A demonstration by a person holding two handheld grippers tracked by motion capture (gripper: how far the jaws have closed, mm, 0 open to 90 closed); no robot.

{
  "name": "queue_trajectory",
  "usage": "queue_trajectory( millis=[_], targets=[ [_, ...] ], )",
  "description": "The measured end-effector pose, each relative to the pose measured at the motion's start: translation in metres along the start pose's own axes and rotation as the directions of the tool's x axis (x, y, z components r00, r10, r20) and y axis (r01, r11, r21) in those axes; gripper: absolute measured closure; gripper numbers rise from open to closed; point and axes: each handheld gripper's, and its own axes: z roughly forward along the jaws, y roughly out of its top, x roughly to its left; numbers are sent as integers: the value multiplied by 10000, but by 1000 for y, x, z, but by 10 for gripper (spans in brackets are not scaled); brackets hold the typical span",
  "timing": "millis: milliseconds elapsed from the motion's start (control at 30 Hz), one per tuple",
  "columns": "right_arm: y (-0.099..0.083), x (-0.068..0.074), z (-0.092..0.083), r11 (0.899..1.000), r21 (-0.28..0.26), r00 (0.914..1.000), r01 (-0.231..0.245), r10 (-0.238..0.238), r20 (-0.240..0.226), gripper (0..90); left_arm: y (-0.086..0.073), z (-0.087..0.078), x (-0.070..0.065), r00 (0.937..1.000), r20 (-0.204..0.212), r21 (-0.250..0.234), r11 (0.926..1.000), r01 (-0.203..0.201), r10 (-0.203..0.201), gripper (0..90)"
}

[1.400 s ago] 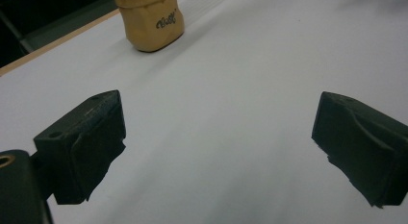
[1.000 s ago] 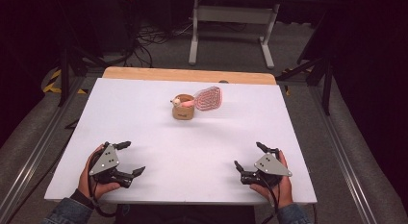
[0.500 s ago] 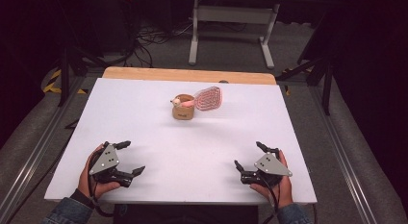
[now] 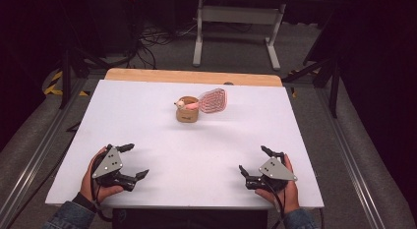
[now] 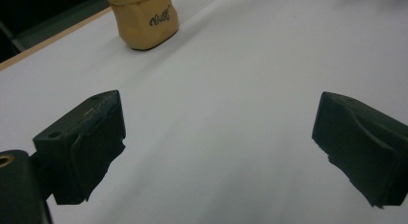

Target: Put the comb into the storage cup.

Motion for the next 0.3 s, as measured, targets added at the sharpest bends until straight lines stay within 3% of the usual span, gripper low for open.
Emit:
queue_trajectory(
  millis=[300],
  targets=[
    [-1,-2,1,10000,-10,10000,-87,87,-1,61,0,1,1,10000,-9,35,10000,-41,41,54]
  ],
)
